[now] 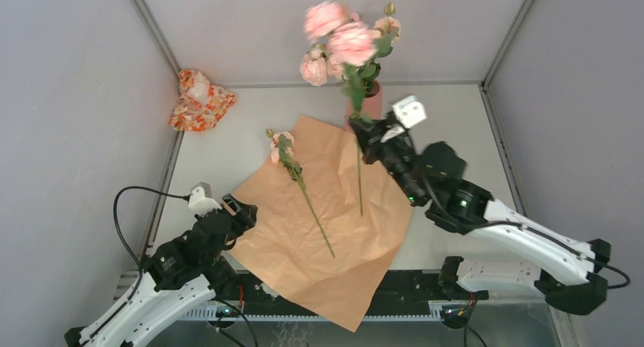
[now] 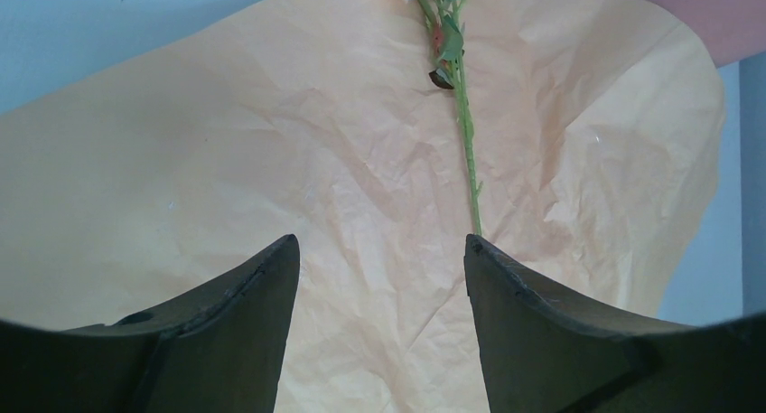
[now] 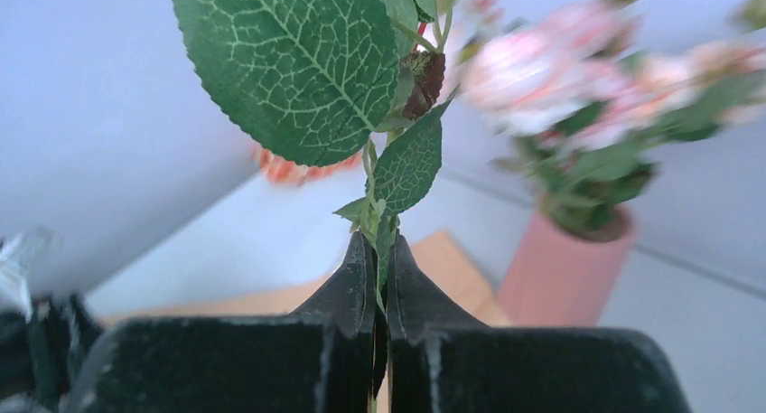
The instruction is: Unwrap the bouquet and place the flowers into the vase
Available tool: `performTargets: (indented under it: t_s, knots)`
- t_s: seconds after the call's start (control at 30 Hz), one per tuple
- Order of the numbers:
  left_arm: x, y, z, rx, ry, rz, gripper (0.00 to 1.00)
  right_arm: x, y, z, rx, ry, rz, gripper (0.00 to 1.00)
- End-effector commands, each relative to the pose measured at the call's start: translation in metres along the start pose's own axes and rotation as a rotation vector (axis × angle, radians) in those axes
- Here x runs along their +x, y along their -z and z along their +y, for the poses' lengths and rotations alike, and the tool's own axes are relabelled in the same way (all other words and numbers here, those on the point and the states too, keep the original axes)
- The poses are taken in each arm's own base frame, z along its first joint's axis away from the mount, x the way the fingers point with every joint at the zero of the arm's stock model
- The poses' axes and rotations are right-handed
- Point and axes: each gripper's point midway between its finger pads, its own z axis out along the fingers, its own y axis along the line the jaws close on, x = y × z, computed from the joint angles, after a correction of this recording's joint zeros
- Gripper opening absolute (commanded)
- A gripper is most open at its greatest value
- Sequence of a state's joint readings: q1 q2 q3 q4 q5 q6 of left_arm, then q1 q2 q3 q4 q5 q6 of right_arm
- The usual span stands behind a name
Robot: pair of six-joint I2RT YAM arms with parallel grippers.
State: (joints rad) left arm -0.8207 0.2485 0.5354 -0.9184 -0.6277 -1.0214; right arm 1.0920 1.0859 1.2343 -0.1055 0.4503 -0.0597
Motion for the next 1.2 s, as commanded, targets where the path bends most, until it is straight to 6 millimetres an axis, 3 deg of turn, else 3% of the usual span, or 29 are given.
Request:
performTargets:
  t_s: [0.0, 0.17, 0.43, 0.63, 0.87, 1.17]
  knots:
    - [-0.003, -0.003, -0.013, 0.03, 0.014, -0.004, 0.72, -0.081, 0.04, -0.062, 0.225, -0.026, -0.334, 0.0]
    - [-0.007, -0.003, -0.02, 0.034, 0.004, -0.009, 0.72, -0.106, 0.061, -0.123, 0.391, -0.064, -0.45, 0.0]
    - [-0.016, -0.002, -0.029, 0.033, -0.013, -0.017, 0.71, -0.14, 0.054, -0.191, 0.52, -0.132, -0.641, 0.0]
    - [-0.011, -0.006, -0.028, 0.012, -0.016, -0.007, 0.71, -0.179, 0.019, -0.214, 0.545, -0.09, -0.707, 0.0]
    - [-0.008, -0.01, -0.03, 0.004, -0.025, -0.001, 0.72, -0.191, -0.031, -0.228, 0.558, -0.011, -0.701, 0.0]
    - [-0.006, -0.015, -0.038, 0.01, -0.049, 0.011, 0.72, -0.162, -0.086, -0.239, 0.575, 0.076, -0.631, 0.0]
